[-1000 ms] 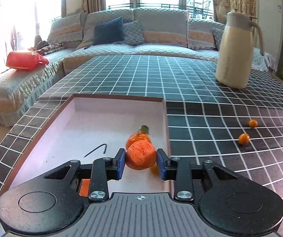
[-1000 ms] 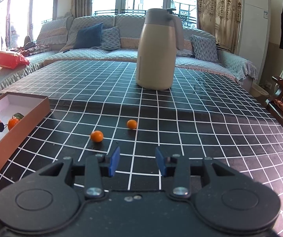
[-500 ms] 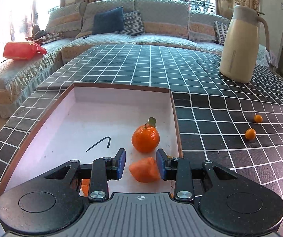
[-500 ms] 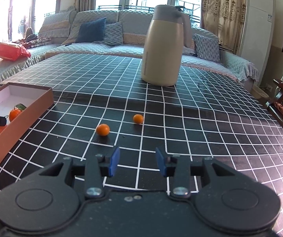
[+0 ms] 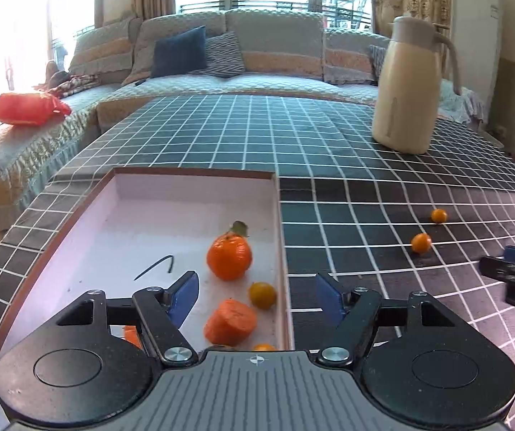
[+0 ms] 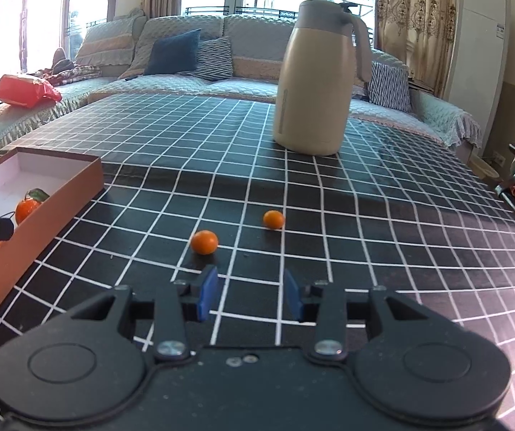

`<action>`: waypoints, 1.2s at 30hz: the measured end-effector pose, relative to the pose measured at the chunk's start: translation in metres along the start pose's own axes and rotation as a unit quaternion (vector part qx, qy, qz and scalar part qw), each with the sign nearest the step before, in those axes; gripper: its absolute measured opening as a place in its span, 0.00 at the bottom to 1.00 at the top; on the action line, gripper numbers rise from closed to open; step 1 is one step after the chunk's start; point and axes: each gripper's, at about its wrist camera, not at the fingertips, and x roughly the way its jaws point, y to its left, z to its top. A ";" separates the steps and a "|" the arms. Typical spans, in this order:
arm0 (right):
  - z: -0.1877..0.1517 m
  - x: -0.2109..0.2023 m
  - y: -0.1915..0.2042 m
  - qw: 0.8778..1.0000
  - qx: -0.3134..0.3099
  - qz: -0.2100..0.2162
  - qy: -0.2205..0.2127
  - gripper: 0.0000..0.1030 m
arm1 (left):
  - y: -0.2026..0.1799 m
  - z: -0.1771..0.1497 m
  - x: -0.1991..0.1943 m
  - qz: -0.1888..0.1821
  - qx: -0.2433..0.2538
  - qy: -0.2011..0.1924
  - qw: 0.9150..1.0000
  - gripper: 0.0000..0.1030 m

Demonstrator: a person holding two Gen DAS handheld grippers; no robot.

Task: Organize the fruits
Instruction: 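Grasp a small kumquat on the table with the right tool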

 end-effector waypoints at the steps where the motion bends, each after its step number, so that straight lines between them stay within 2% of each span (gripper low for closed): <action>1: 0.000 0.005 0.002 1.000 0.001 0.001 0.000 0.38 | -0.002 0.000 -0.002 -0.002 0.002 -0.003 1.000 0.69; 6: 0.001 0.032 0.014 1.000 -0.003 0.010 0.009 0.36 | -0.005 0.003 -0.009 -0.013 0.004 -0.005 1.000 0.69; 11: 0.005 0.049 0.024 1.000 -0.003 0.020 0.009 0.34 | -0.003 0.004 -0.007 -0.008 0.001 -0.007 1.000 0.69; 27: 0.013 0.069 0.038 1.000 -0.015 0.023 0.007 0.33 | 0.021 0.006 0.015 0.028 -0.021 0.015 0.999 0.69; 36: 0.012 0.076 0.040 1.000 -0.018 0.022 0.012 0.29 | 0.026 0.004 0.024 0.032 -0.028 0.026 0.999 0.69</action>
